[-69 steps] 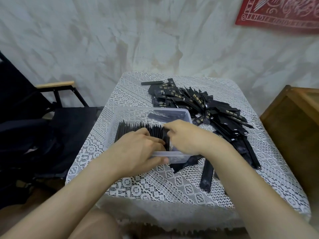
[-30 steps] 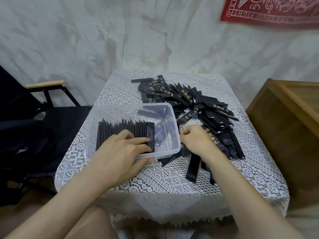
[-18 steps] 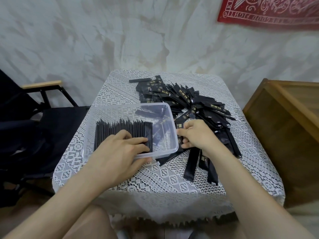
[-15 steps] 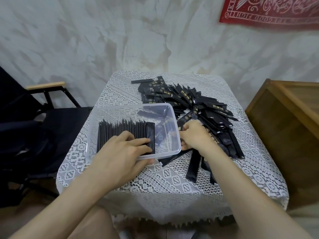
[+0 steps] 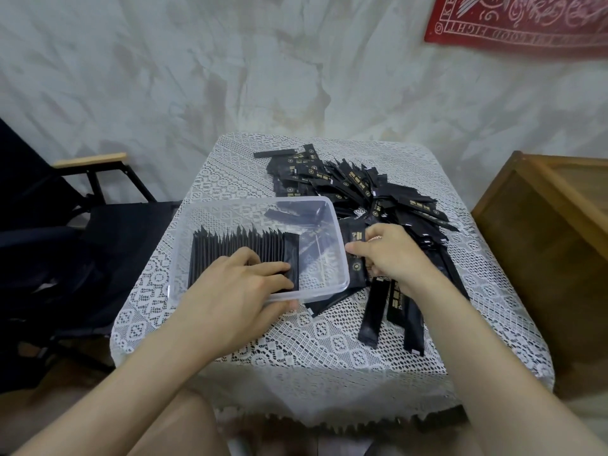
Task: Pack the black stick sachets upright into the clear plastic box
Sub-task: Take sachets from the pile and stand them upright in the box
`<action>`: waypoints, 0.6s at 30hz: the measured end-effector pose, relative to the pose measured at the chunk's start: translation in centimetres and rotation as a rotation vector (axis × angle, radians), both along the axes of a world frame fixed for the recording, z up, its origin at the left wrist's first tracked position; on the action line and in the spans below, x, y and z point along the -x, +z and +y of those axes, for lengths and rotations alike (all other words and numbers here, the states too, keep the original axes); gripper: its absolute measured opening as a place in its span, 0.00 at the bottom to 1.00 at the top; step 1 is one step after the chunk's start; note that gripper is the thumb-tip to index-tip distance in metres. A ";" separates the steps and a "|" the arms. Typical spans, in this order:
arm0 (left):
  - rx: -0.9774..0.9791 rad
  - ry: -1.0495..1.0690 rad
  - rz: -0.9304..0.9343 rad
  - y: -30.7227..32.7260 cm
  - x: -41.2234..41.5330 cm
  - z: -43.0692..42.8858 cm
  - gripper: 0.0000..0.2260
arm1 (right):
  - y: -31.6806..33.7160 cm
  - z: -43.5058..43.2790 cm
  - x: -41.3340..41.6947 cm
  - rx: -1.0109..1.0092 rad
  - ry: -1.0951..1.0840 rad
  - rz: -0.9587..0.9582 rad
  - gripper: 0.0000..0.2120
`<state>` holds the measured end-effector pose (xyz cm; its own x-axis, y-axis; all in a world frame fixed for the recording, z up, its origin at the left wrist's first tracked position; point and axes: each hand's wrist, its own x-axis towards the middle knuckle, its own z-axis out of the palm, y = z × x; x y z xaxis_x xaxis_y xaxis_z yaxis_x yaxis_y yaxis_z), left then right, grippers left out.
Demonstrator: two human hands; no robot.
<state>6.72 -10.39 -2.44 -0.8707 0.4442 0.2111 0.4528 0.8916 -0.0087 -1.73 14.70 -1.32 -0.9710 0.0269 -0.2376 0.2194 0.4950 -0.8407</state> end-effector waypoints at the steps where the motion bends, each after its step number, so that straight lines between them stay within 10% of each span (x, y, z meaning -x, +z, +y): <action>1: 0.000 -0.001 0.001 0.0 0.0 0.0 0.20 | 0.7 0.3 -0.3 0.046 0.002 0.001 0.09; 9: -0.001 -0.013 0.015 0.0 0.0 0.0 0.21 | 7.9 -1.7 -3.3 0.124 0.150 0.203 0.07; 18: 0.008 -0.010 -0.012 0.0 -0.1 0.1 0.26 | 5.6 -9.5 -5.5 -0.806 0.320 0.212 0.08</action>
<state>6.84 -10.28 -2.45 -0.8684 0.4549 0.1974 0.4622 0.8867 -0.0103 3.73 5.23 4.25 -0.9820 -0.1722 -0.0779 -0.1518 0.9641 -0.2180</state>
